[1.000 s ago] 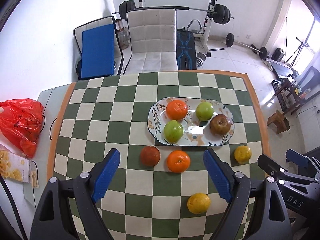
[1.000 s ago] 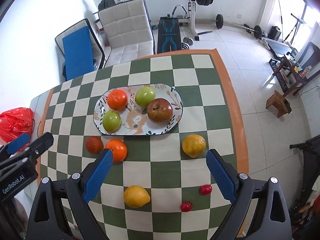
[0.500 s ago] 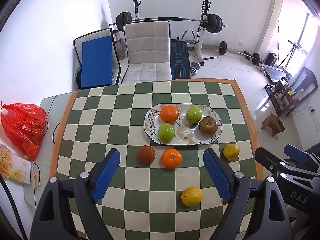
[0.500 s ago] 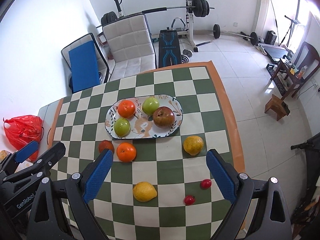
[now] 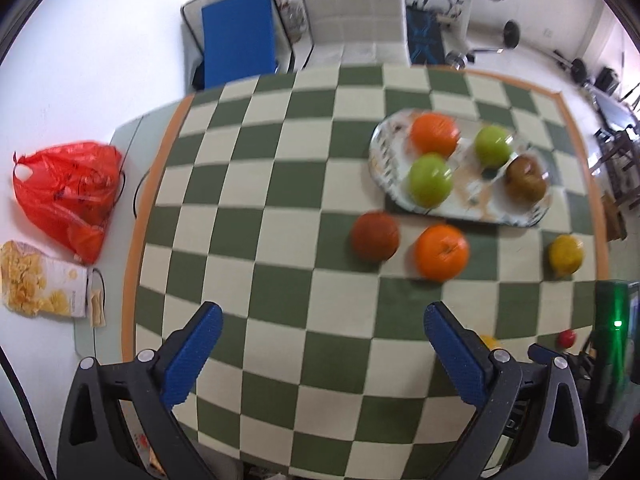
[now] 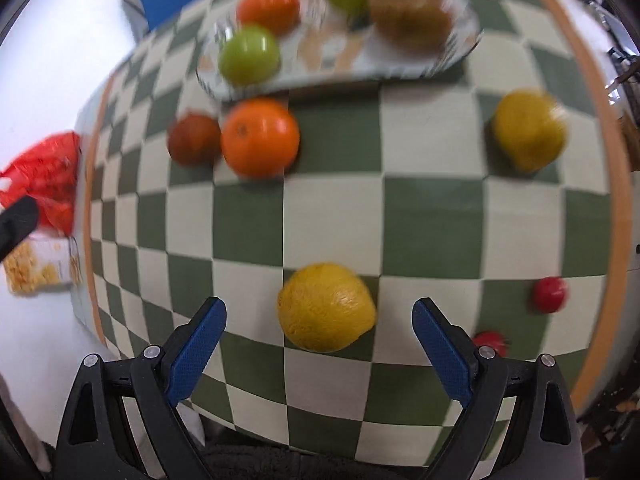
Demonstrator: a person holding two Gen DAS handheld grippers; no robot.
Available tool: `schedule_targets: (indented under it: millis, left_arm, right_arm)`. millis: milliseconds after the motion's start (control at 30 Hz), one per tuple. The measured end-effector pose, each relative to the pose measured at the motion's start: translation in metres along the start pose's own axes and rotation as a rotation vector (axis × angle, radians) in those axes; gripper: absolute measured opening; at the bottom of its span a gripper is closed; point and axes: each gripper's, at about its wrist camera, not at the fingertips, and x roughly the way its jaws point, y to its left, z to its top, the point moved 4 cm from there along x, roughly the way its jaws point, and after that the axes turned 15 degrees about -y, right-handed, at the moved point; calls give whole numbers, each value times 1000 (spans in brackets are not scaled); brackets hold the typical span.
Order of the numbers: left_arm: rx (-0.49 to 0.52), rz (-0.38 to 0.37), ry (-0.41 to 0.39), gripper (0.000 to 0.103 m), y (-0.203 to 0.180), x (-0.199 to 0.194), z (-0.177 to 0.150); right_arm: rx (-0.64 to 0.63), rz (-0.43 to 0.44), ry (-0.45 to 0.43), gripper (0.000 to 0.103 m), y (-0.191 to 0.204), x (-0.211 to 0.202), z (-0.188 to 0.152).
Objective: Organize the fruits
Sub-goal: 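Grasp the yellow lemon with right tool while left tool grasps the dark red-brown orange, then carry both fruits onto the plate and open both tools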
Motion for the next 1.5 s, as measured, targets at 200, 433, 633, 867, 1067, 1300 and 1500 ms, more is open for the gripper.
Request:
schedule_targets:
  millis: [200,433,633,867,1067,1300,1500]
  left_arm:
    - [-26,-8,100,103,9,40,-9]
    - [-87,-137,218,103,-7,104,15]
    - [-135,-257,271,92,-23,147,29]
    - [-94,-302,298,68,-36,164,22]
    - [-68,-298,288,51,-36,158,7]
    - [-73,-344,313,51,-30,111,-50]
    - [-73,-340,369,51,-42,114,-87]
  right_arm:
    - [-51,-58,67,77,6,50,-21]
    - [-20,-117,21,67,-8,36,-16]
    - [53,-121,15,67,-24,30,-10]
    - [110,-130,5,67,-23,34,3]
    - [142,-99,27,67,-28,39,13]
    - [149,-55,43,66,-30,40,8]
    - [149,-41,52,67,-30,42,15]
